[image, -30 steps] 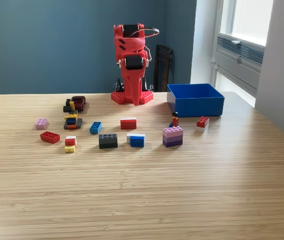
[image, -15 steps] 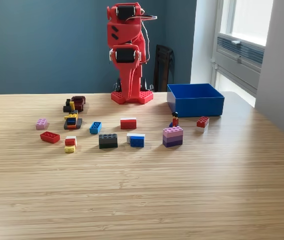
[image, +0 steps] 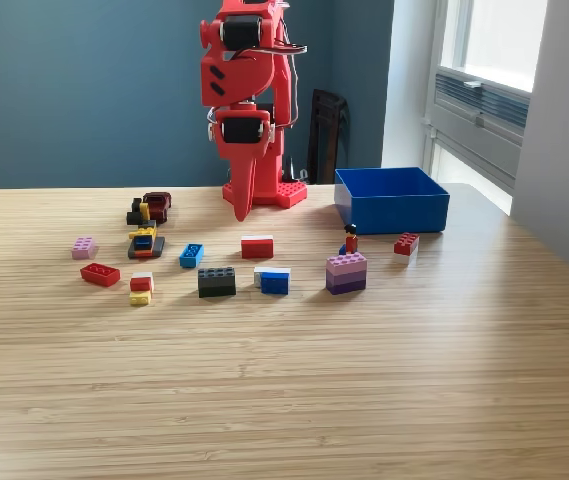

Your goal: Grasp a lego block and put it in the bin.

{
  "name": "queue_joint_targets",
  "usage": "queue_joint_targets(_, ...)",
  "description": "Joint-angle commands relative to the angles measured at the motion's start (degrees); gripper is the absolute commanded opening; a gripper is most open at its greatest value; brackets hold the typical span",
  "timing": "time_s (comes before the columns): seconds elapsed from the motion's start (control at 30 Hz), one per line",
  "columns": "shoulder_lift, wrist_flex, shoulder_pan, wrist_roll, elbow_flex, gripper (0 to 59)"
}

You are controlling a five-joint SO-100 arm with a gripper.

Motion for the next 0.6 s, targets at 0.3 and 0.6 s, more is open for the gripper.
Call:
queue_joint_targets(0.3, -6.5, -0.4, 3.8, -2.9, -9.2, 37.3)
queue_joint_targets(0.6, -13.4, -1.6, 5.6, -4.1, -14.2, 35.7)
